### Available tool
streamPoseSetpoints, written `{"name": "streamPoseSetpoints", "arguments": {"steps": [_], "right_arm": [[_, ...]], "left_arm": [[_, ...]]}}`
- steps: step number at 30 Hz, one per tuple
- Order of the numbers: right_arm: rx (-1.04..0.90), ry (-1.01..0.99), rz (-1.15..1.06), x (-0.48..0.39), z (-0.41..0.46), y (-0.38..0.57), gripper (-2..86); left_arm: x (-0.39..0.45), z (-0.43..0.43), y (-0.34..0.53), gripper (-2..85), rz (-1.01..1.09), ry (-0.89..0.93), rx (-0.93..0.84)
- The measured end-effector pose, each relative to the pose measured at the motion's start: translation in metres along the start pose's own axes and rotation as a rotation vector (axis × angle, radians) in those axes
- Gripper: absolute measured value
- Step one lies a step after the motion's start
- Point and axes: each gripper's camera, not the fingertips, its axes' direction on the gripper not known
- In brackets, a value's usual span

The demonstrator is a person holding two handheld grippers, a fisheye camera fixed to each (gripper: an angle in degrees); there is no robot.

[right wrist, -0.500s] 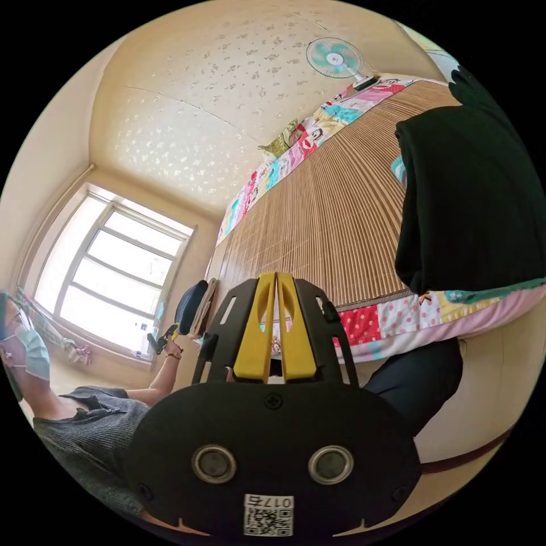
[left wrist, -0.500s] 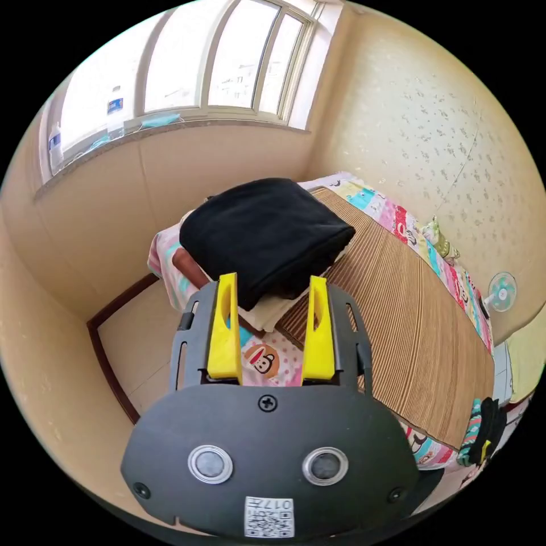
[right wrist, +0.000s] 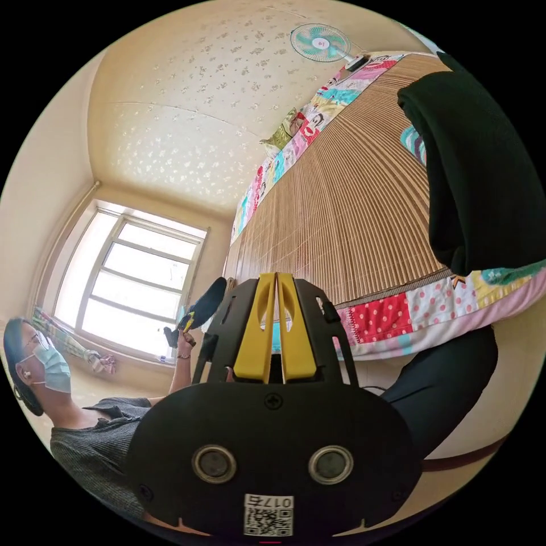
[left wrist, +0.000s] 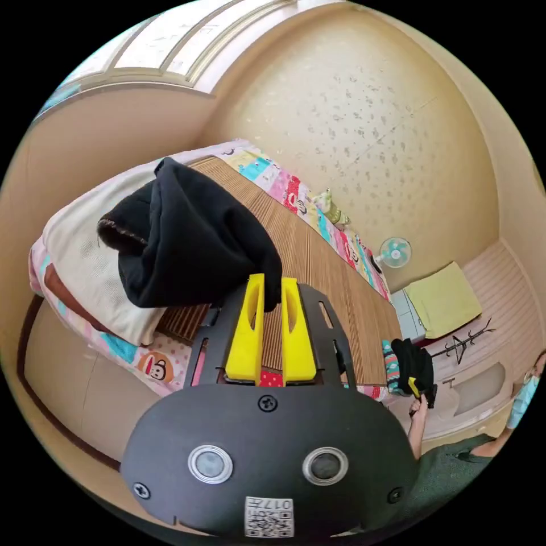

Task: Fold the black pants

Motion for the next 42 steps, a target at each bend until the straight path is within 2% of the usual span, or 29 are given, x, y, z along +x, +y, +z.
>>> {"name": "streamPoseSetpoints", "arguments": {"steps": [6, 10, 11, 13, 15, 17, 19, 21, 22, 23, 25, 28, 30, 33, 35, 40, 42], "right_arm": [[-0.206, -0.120, -0.025, 0.004, 0.080, 0.029, 0.5], [-0.306, -0.156, -0.017, 0.010, 0.113, 0.058, 0.5], [-0.327, -0.158, -0.029, 0.013, 0.117, 0.066, 0.5], [-0.346, -0.139, -0.045, 0.017, 0.118, 0.079, 0.6], [-0.365, -0.126, -0.064, 0.022, 0.120, 0.090, 0.8], [-0.410, -0.111, -0.097, 0.028, 0.129, 0.104, 1.3], [-0.433, -0.104, -0.132, 0.029, 0.142, 0.117, 2.0], [-0.448, -0.113, -0.157, 0.027, 0.160, 0.130, 3.5], [-0.459, -0.131, -0.175, 0.023, 0.173, 0.138, 5.0], [-0.480, -0.146, -0.193, 0.017, 0.190, 0.147, 6.9], [-0.533, -0.152, -0.235, 0.004, 0.217, 0.162, 9.7], [-0.613, -0.151, -0.319, -0.019, 0.262, 0.191, 11.9], [-0.634, -0.147, -0.348, -0.028, 0.285, 0.211, 12.7], [-0.616, -0.051, -0.405, -0.042, 0.312, 0.237, 14.6], [-0.571, 0.094, -0.484, -0.056, 0.325, 0.247, 16.6], [-0.542, 0.088, -0.515, -0.067, 0.348, 0.243, 19.2], [-0.539, 0.104, -0.494, -0.067, 0.354, 0.238, 15.7]], "left_arm": [[0.149, 0.088, 0.081, -0.1, 0.324, 0.170, -0.149], [0.206, 0.142, 0.149, -0.4, 0.372, 0.159, -0.362], [0.219, 0.139, 0.170, -0.3, 0.400, 0.203, -0.349], [0.230, 0.103, 0.192, 0.3, 0.460, 0.185, -0.195], [0.208, 0.040, 0.197, 2.0, 0.276, -0.043, 0.066], [0.170, 0.009, 0.188, 6.2, 0.060, -0.086, 0.138], [0.127, -0.002, 0.175, 9.6, -0.124, -0.063, 0.102], [0.089, 0.009, 0.159, 9.8, -0.237, -0.049, -0.032], [0.084, 0.014, 0.156, 9.1, -0.255, -0.019, -0.067], [0.079, 0.024, 0.154, 7.5, -0.278, 0.087, -0.090], [0.086, 0.030, 0.155, 5.0, -0.294, 0.167, -0.048], [0.119, 0.042, 0.150, 4.1, -0.231, 0.352, -0.028], [0.159, 0.052, 0.149, 3.9, -0.196, 0.556, -0.045], [0.242, 0.062, 0.160, 3.8, -0.036, 0.623, -0.167], [0.286, 0.065, 0.174, 3.8, 0.058, 0.620, -0.234], [0.346, 0.073, 0.210, 4.1, 0.158, 0.704, -0.339], [0.365, 0.081, 0.228, 4.4, 0.197, 0.695, -0.400]]}}
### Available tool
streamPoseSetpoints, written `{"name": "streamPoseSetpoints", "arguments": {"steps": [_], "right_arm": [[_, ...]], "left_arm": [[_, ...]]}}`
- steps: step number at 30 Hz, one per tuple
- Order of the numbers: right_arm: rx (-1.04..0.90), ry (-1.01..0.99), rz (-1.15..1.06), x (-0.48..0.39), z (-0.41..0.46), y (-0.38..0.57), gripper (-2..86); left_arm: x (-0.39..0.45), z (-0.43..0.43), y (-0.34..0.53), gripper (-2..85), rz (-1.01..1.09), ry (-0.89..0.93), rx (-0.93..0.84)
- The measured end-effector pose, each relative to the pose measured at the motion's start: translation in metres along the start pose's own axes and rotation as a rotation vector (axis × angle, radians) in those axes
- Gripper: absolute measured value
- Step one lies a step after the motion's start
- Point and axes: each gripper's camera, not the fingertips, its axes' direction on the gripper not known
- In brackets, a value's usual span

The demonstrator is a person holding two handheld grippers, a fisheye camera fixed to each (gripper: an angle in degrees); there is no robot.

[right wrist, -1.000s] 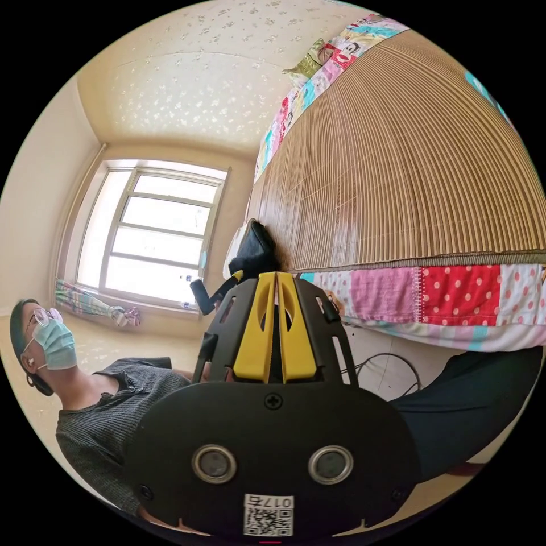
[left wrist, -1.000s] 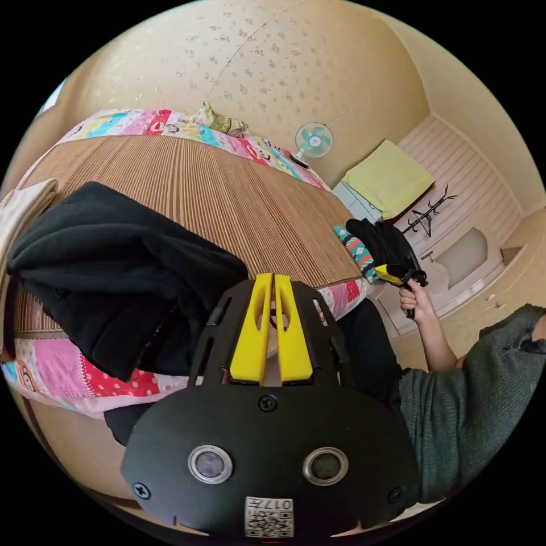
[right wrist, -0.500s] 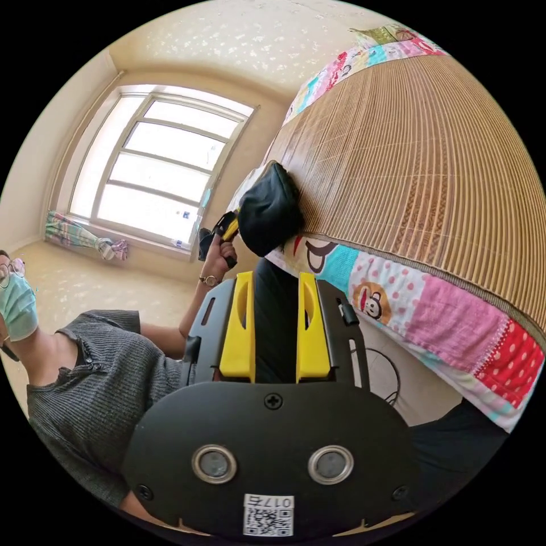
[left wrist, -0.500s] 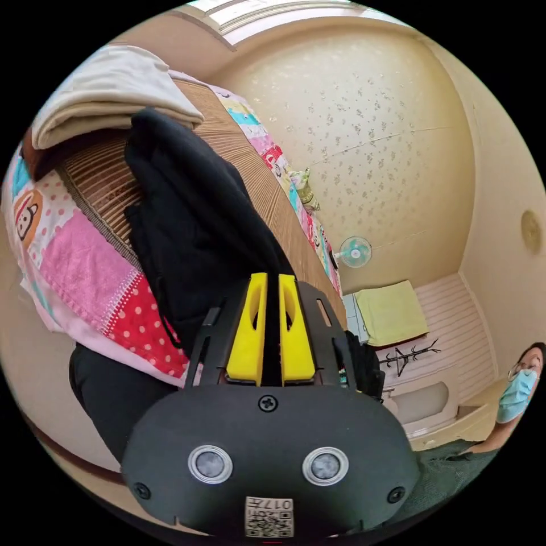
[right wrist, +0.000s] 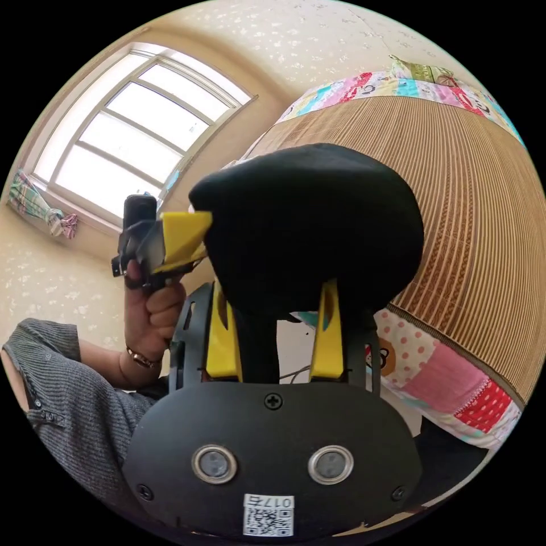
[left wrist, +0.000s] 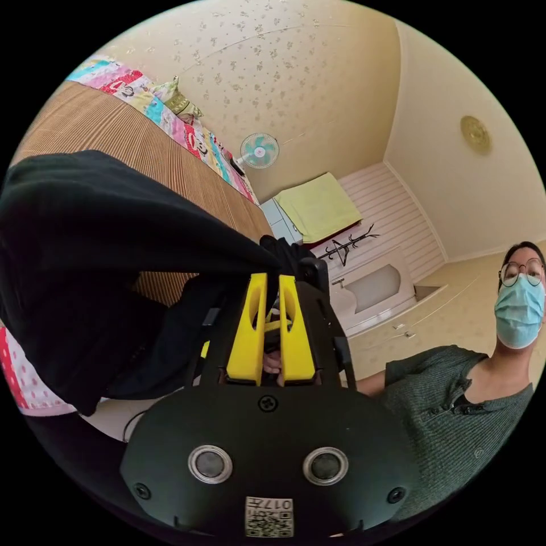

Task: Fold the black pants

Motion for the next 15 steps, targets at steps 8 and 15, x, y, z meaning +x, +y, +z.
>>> {"name": "streamPoseSetpoints", "arguments": {"steps": [8, 15], "right_arm": [[0.128, -0.016, 0.090, 0.063, -0.063, 0.006, 7.1], [0.211, -0.047, 0.185, 0.089, -0.099, 0.011, 7.3]], "left_arm": [[0.005, -0.063, 0.016, 12.8, -0.049, -0.437, 0.111], [-0.098, -0.093, 0.055, 17.5, -0.487, -0.354, 0.067]]}}
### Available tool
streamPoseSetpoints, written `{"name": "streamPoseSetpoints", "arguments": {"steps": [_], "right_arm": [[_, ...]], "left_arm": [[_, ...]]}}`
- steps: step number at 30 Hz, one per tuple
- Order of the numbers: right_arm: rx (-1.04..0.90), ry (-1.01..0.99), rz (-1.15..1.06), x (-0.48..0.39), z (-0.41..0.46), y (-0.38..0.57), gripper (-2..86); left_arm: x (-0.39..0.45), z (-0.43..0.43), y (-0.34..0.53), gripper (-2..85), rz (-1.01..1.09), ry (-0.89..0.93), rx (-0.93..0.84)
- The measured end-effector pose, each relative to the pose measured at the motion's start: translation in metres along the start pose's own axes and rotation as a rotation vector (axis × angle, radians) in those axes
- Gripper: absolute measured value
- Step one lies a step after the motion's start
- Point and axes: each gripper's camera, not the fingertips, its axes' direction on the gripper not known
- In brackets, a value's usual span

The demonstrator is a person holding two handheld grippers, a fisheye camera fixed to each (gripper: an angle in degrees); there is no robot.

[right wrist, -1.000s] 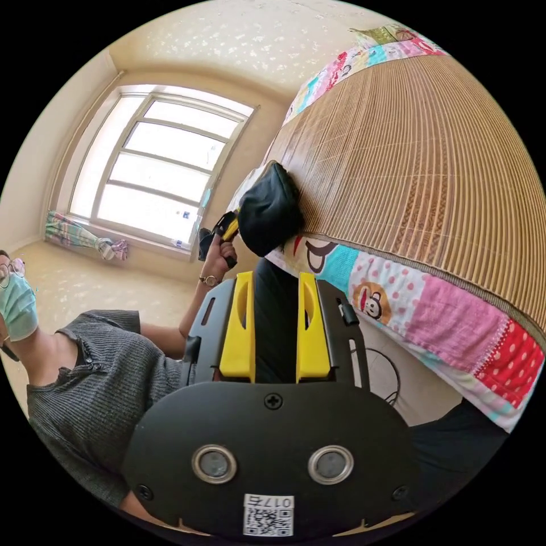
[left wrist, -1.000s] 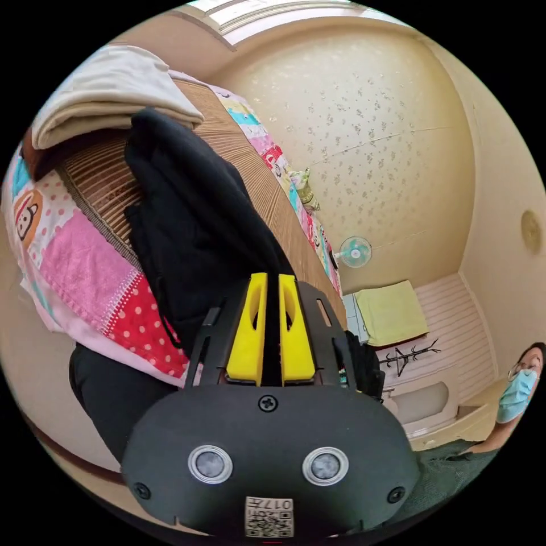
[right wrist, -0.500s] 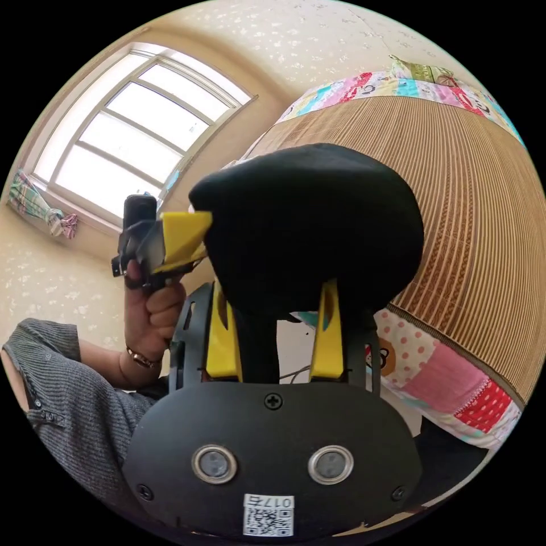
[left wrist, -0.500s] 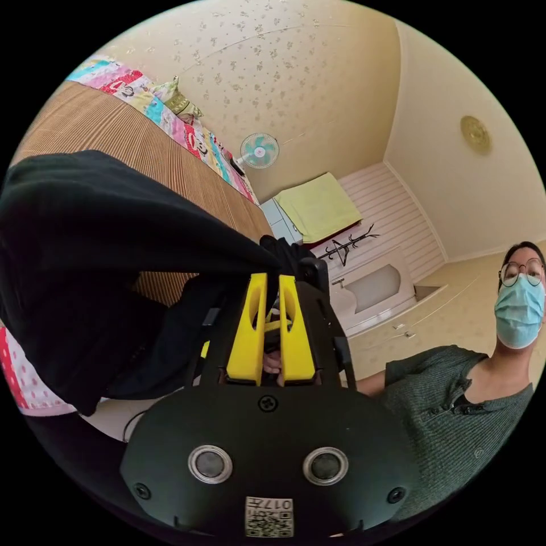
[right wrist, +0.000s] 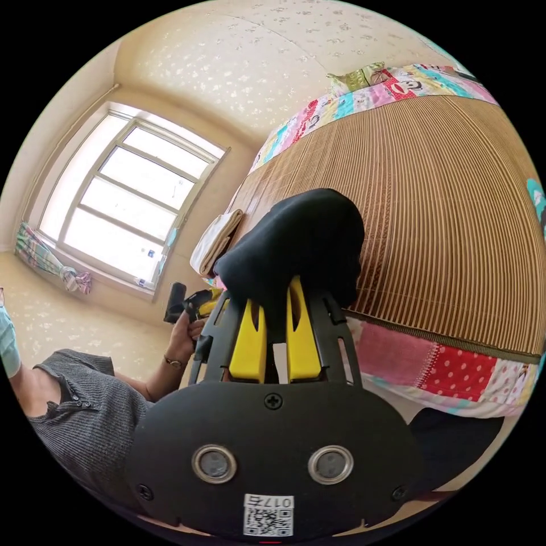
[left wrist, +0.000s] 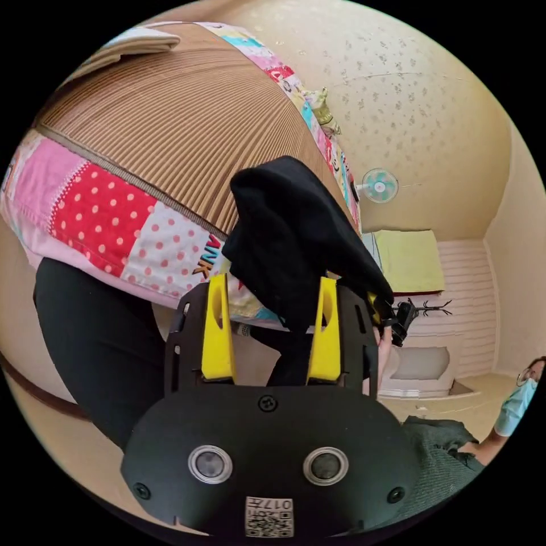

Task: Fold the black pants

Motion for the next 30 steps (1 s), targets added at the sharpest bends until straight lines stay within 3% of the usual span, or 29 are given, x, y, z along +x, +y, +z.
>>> {"name": "streamPoseSetpoints", "arguments": {"steps": [5, 7, 9, 12, 16, 22, 25, 27, 30], "right_arm": [[-0.034, 0.005, -0.084, -0.025, -0.001, -0.023, 6.9], [-0.032, 0.062, -0.147, -0.043, -0.013, -0.038, 6.6], [-0.031, 0.094, -0.221, -0.059, -0.037, -0.060, 6.1], [0.047, 0.066, -0.277, -0.076, -0.096, -0.091, 5.6], [0.137, 0.090, -0.242, -0.059, -0.161, -0.130, 5.7], [0.062, 0.275, 0.125, 0.078, -0.141, -0.197, 8.2], [0.047, 0.309, 0.264, 0.130, -0.124, -0.191, 9.4], [0.118, 0.253, 0.213, 0.126, -0.128, -0.174, 11.3], [0.109, 0.316, 0.199, 0.110, -0.126, -0.142, 15.6]], "left_arm": [[0.007, 0.038, -0.012, 8.0, 0.058, 0.171, -0.054], [0.010, 0.030, -0.036, 6.8, 0.073, 0.323, -0.108], [0.034, -0.011, -0.058, 5.1, 0.194, 0.446, -0.085], [0.066, -0.088, -0.076, 3.8, 0.359, 0.490, 0.030], [0.065, -0.156, -0.102, 3.4, 0.388, 0.543, 0.171], [-0.015, -0.185, -0.134, 3.6, 0.090, 0.366, 0.466], [-0.010, -0.158, -0.130, 6.9, 0.149, 0.303, 0.388], [0.019, -0.116, -0.116, 11.1, 0.228, 0.117, 0.231], [0.027, -0.067, -0.090, 16.4, 0.176, -0.040, 0.107]]}}
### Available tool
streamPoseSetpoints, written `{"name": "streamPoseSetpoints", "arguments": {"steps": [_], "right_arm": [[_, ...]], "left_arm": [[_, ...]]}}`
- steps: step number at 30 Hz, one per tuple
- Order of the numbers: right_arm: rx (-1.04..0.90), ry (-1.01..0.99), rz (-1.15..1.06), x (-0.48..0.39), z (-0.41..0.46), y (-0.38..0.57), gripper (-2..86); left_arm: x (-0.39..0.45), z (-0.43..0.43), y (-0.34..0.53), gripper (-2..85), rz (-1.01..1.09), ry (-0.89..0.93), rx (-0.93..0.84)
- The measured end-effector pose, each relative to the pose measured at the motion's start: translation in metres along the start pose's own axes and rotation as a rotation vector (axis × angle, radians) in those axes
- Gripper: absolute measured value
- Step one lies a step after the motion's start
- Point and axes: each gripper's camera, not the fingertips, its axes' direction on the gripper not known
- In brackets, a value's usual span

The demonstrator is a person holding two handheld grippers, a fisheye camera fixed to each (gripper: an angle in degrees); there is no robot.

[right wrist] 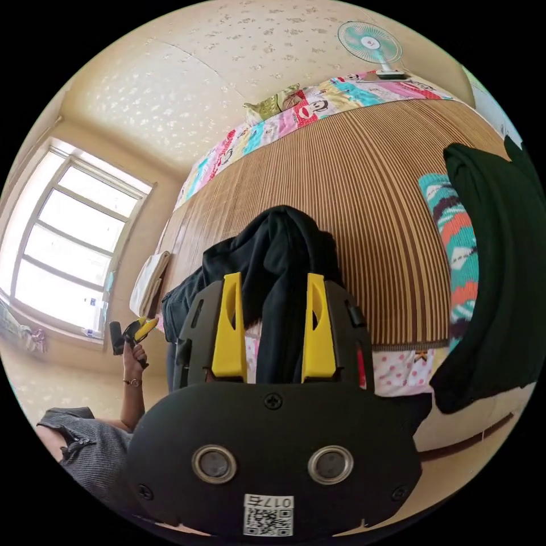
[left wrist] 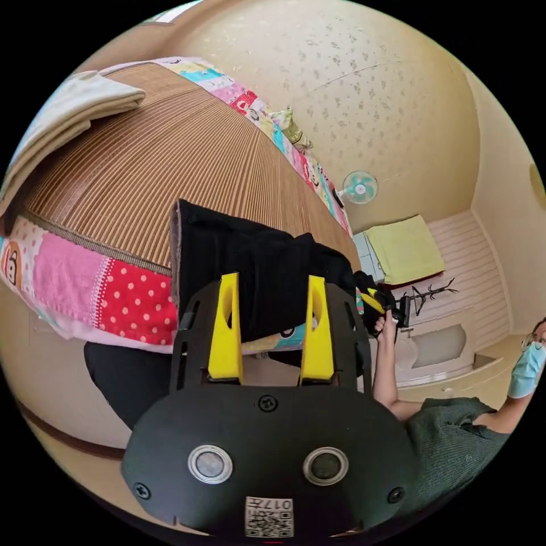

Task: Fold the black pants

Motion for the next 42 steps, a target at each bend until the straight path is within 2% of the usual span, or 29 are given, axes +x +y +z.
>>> {"name": "streamPoseSetpoints", "arguments": {"steps": [4, 7, 9, 11, 12, 15, 17, 20, 22, 24, 26, 28, 30, 31, 33, 35, 37, 38, 40, 42], "right_arm": [[-0.118, 0.164, -0.033, -0.010, 0.019, 0.048, 17.1], [-0.284, 0.219, -0.065, 0.000, 0.051, 0.065, 9.6], [-0.390, 0.183, -0.114, 0.009, 0.066, 0.062, 5.7], [-0.470, 0.029, -0.140, 0.015, 0.042, 0.031, 4.4], [-0.439, 0.002, -0.159, 0.013, 0.025, 0.022, 4.2], [-0.120, 0.058, -0.164, 0.008, -0.094, -0.019, 4.8], [0.204, 0.348, -0.005, 0.020, -0.185, -0.036, 5.3], [0.416, 0.526, 0.114, 0.016, -0.258, -0.036, 8.2], [0.483, 0.576, 0.095, 0.006, -0.276, -0.027, 8.7], [0.450, 0.515, 0.027, 0.005, -0.270, -0.023, 9.3], [0.240, 0.449, 0.026, 0.024, -0.232, -0.028, 12.6], [0.080, 0.442, 0.071, 0.045, -0.193, -0.024, 13.8], [0.029, 0.407, 0.071, 0.054, -0.167, -0.010, 14.0], [0.029, 0.392, 0.080, 0.055, -0.161, 0.001, 13.8], [0.053, 0.251, 0.109, 0.058, -0.163, 0.014, 13.3], [0.171, -0.094, 0.131, 0.064, -0.177, 0.033, 12.6], [0.161, -0.260, 0.159, 0.073, -0.172, 0.033, 13.3], [0.071, -0.331, 0.189, 0.083, -0.158, 0.025, 15.3], [-0.043, -0.465, 0.260, 0.105, -0.138, 0.019, 16.5], [-0.067, -0.587, 0.357, 0.131, -0.131, 0.023, 15.4]], "left_arm": [[-0.016, 0.019, 0.033, 16.1, -0.159, -0.064, -0.004], [-0.026, 0.006, 0.048, 14.3, -0.240, -0.182, 0.112], [-0.028, -0.006, 0.043, 16.4, -0.257, -0.184, 0.180], [-0.028, -0.010, 0.031, 17.4, -0.279, -0.194, 0.160], [-0.026, -0.013, 0.024, 17.1, -0.277, -0.180, 0.153], [-0.014, -0.029, 0.014, 13.2, -0.199, -0.135, 0.175], [-0.011, -0.036, 0.012, 13.5, -0.175, -0.128, 0.178], [-0.021, -0.039, 0.009, 19.3, -0.233, -0.145, 0.109], [-0.029, -0.038, 0.009, 20.2, -0.270, -0.121, 0.056], [-0.037, -0.035, 0.014, 18.0, -0.312, -0.102, -0.010], [-0.040, -0.031, 0.015, 11.9, -0.327, -0.080, -0.088], [-0.038, -0.029, 0.013, 5.6, -0.294, 0.010, -0.159], [-0.041, -0.042, 0.013, 4.9, -0.302, 0.200, -0.162], [-0.042, -0.049, 0.013, 4.7, -0.301, 0.272, -0.148], [-0.046, -0.084, 0.013, 4.2, -0.286, 0.630, -0.032], [-0.039, -0.113, 0.008, 3.9, -0.231, 0.782, 0.023], [-0.023, -0.146, -0.001, 3.5, -0.144, 0.822, 0.064], [-0.013, -0.168, -0.007, 3.0, -0.100, 0.858, 0.099], [0.000, -0.195, -0.016, 1.6, -0.048, 0.963, 0.154], [0.014, -0.234, -0.029, 0.3, 0.054, 1.099, 0.277]]}}
